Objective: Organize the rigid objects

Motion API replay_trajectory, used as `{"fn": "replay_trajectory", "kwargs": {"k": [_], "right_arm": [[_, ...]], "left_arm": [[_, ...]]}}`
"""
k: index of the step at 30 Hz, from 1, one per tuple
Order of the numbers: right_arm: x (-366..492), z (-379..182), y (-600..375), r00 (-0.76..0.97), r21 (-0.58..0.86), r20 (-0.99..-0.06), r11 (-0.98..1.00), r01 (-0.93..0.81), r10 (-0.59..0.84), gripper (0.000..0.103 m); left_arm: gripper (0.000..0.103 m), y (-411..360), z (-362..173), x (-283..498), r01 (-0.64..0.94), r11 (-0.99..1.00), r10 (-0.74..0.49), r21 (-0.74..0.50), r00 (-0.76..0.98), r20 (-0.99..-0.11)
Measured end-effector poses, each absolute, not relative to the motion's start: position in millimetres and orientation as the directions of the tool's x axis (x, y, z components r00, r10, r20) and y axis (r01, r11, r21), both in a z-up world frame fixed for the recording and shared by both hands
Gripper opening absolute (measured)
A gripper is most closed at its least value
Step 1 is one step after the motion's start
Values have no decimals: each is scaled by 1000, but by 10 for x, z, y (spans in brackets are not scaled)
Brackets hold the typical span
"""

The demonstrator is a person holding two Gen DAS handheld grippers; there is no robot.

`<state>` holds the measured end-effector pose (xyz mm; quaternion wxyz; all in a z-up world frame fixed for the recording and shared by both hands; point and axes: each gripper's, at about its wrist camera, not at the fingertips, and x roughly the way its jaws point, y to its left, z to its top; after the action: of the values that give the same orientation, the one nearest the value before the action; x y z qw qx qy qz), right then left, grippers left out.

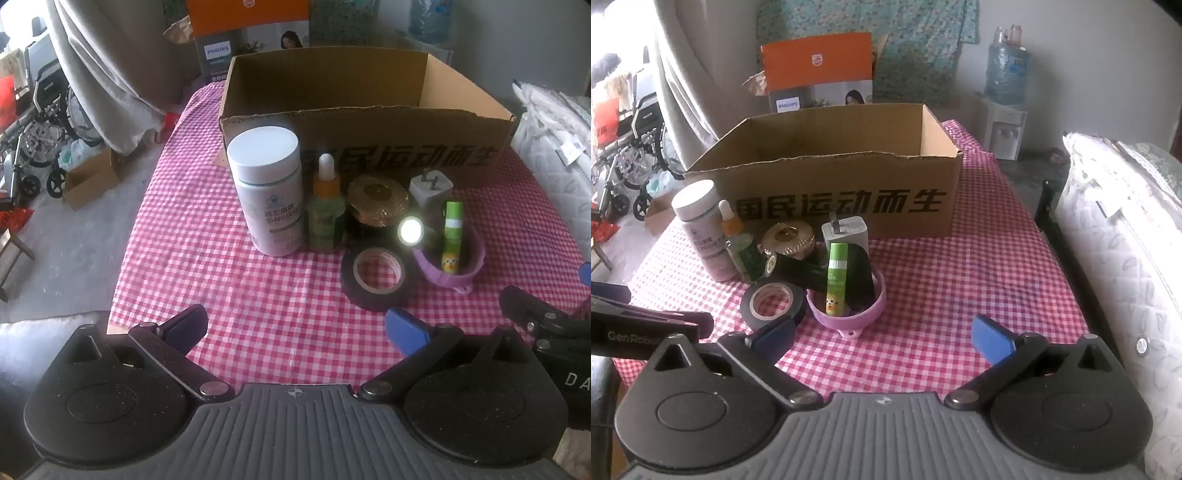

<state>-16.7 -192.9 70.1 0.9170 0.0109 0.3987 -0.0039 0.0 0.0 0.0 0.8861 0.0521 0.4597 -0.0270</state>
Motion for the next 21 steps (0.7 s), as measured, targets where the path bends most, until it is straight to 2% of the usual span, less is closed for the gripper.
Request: {"fn": "replay_trajectory", "kwargs": {"k": [21], "right_arm": [[-160, 669, -1919, 675, 18, -738, 1000, 15, 3, 103]], "left_arm": [[103, 31, -26, -5, 83, 994, 9, 69, 568, -823]]}}
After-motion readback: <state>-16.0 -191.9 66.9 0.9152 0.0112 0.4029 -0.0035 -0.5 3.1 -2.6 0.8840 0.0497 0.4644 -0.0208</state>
